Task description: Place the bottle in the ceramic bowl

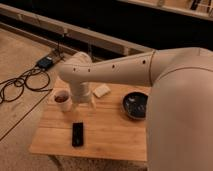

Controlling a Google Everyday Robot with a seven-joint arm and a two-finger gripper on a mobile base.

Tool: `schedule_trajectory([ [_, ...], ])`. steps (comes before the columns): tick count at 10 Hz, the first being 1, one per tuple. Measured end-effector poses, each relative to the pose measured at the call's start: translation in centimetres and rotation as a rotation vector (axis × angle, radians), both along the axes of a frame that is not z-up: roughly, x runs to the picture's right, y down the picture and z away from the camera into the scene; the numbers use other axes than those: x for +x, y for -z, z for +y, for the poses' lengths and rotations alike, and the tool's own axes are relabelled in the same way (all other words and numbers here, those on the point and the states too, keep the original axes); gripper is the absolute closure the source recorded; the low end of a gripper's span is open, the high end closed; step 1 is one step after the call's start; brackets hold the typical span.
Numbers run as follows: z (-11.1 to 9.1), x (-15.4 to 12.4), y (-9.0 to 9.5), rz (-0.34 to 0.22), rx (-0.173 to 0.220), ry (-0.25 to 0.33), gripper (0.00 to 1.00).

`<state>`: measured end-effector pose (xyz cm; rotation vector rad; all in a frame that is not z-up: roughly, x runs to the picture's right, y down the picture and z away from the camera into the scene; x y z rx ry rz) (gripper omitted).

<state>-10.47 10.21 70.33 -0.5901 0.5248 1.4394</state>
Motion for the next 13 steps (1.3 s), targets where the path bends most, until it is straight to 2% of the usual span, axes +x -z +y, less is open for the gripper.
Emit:
schedule_trajectory([
  [4, 0.0, 0.1, 0.0, 0.005, -0.001, 0.0, 0.35],
  [5, 0.1, 0.8, -0.3, 0.023, -0.003, -0.009, 0.35],
  [7, 0.1, 2.6, -1.0, 0.057, -0.005, -0.036, 0.35],
  [9, -0.3, 5.0, -2.3, 0.087, -0.001, -0.097, 0.35],
  [13, -2.2, 10.6, -5.6, 0.103, 0.032, -0.17, 0.35],
])
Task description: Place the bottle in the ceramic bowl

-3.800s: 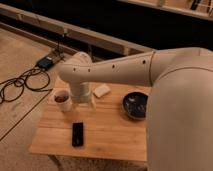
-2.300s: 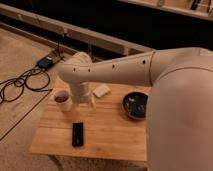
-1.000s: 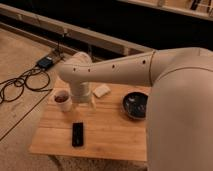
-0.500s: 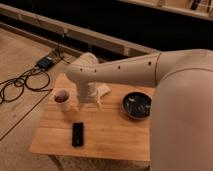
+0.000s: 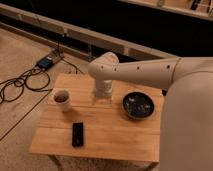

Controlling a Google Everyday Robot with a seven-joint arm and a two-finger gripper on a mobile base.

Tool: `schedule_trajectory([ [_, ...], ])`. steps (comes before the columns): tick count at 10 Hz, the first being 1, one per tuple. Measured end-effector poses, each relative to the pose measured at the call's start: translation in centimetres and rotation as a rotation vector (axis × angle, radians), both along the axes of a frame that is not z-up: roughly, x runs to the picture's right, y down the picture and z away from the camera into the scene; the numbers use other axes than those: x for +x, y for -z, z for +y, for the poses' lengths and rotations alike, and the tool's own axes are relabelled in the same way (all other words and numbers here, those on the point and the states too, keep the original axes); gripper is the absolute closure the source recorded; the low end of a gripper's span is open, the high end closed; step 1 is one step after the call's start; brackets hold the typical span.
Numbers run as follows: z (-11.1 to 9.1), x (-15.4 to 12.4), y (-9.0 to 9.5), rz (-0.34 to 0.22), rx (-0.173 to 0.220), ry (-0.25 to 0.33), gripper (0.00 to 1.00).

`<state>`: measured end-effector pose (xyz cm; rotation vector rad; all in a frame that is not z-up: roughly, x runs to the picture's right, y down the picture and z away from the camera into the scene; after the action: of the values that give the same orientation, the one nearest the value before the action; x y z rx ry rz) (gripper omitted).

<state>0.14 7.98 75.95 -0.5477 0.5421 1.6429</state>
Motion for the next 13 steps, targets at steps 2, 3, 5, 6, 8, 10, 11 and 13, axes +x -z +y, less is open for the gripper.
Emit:
schedule_trajectory([
  [2, -1.4, 3.9, -2.0, 0.018, 0.013, -0.026, 0.35],
  [3, -2.0, 5.5, -3.0, 0.024, 0.016, -0.036, 0.35],
  [5, -3.1, 8.7, -4.7, 0.043, 0.014, -0.056, 0.35],
  [6, -4.0, 10.4, -5.8, 0.049, 0.009, -0.068, 0.35],
  [8, -5.9, 12.5, -7.5, 0.046, 0.008, -0.08, 0.35],
  [10, -7.6, 14.4, -8.7, 0.051, 0.011, -0.083, 0.35],
  [11, -8.9, 15.6, -9.4, 0.058, 0.016, -0.077, 0.35],
  [13, -11.1, 16.9, -11.1, 0.067, 0.03, -0.054, 0.35],
])
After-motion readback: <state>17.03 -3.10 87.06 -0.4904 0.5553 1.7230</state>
